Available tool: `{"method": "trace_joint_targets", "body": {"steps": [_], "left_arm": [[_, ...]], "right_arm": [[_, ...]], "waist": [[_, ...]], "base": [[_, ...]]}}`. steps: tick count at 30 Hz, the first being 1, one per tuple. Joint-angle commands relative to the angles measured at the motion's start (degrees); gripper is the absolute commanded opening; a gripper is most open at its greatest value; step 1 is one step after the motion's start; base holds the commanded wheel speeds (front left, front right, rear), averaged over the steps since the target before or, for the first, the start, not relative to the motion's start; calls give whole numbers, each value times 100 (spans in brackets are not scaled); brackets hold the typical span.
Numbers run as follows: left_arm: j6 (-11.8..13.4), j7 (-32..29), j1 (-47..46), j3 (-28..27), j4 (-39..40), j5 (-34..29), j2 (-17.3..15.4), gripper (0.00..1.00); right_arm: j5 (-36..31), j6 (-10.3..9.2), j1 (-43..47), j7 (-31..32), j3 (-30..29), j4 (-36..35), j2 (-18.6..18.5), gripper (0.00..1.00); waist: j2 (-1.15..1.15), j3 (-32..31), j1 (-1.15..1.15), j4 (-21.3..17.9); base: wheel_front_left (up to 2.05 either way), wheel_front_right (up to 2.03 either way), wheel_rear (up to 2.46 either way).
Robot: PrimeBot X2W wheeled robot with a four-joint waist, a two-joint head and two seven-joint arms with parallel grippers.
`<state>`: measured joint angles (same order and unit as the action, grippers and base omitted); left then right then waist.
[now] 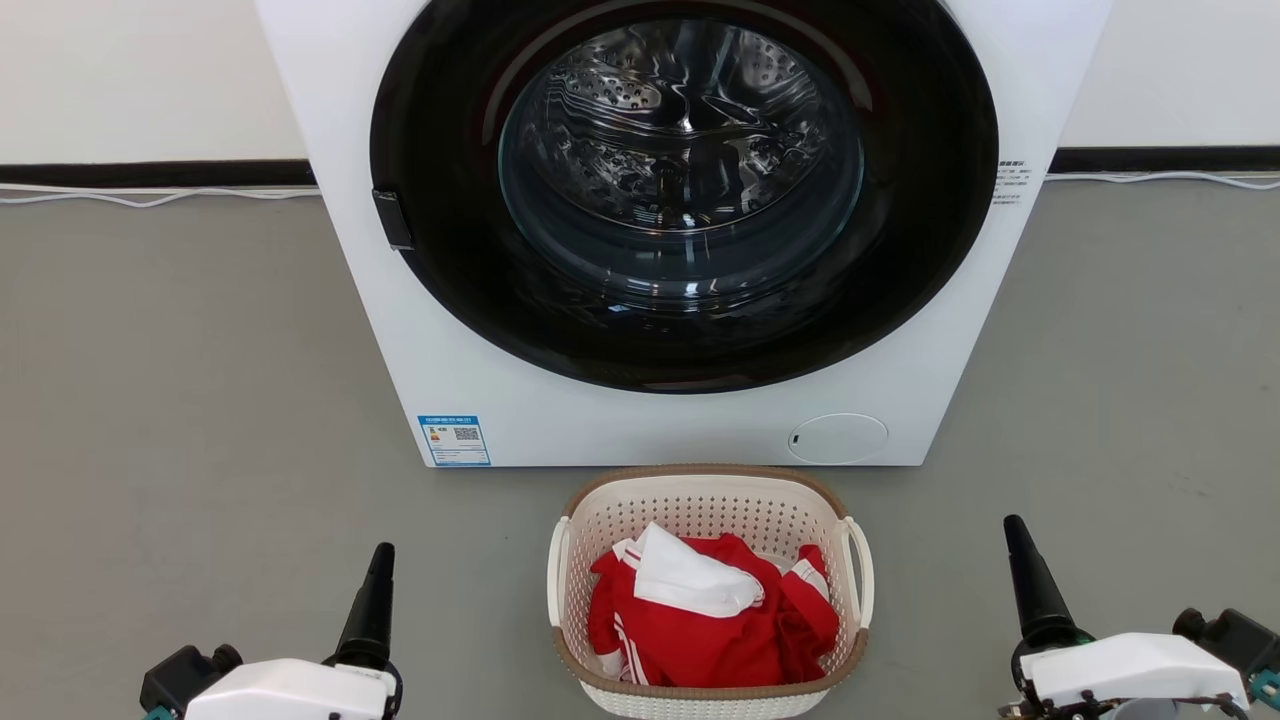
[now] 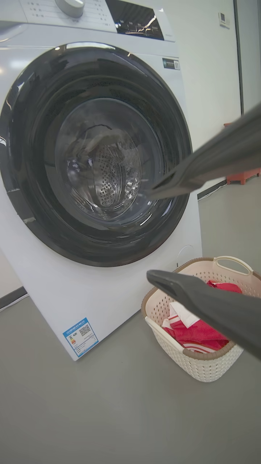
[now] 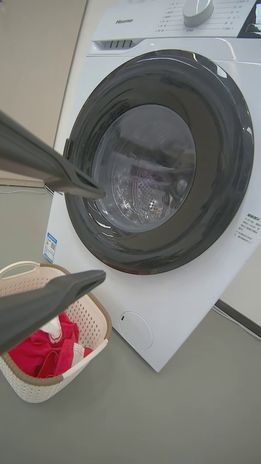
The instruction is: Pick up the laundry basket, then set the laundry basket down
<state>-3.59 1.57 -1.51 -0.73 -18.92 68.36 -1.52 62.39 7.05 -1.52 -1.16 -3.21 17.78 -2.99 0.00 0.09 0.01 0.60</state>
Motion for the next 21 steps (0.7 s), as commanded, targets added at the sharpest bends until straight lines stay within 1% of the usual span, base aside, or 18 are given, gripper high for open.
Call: {"method": "trace_joint_targets", "body": {"steps": [1, 11, 21], "left_arm": [[44, 75, -202, -32, 172, -244, -49, 100], [204, 243, -209, 107, 223, -1277, -61, 100], [346, 411, -205, 255, 281, -2323, -72, 100]], "right_arm": [[-289, 17, -299, -114, 95, -166, -78, 100], [-1334, 21, -347, -282, 207, -139, -120, 100], [-2206, 25, -380, -450, 316, -99, -142, 100]], "waist": [[0, -1, -1, 5], [0, -17, -1, 44], [0, -39, -1, 83]], "base": [[0, 0, 0], [0, 0, 0], [0, 0, 0]]}}
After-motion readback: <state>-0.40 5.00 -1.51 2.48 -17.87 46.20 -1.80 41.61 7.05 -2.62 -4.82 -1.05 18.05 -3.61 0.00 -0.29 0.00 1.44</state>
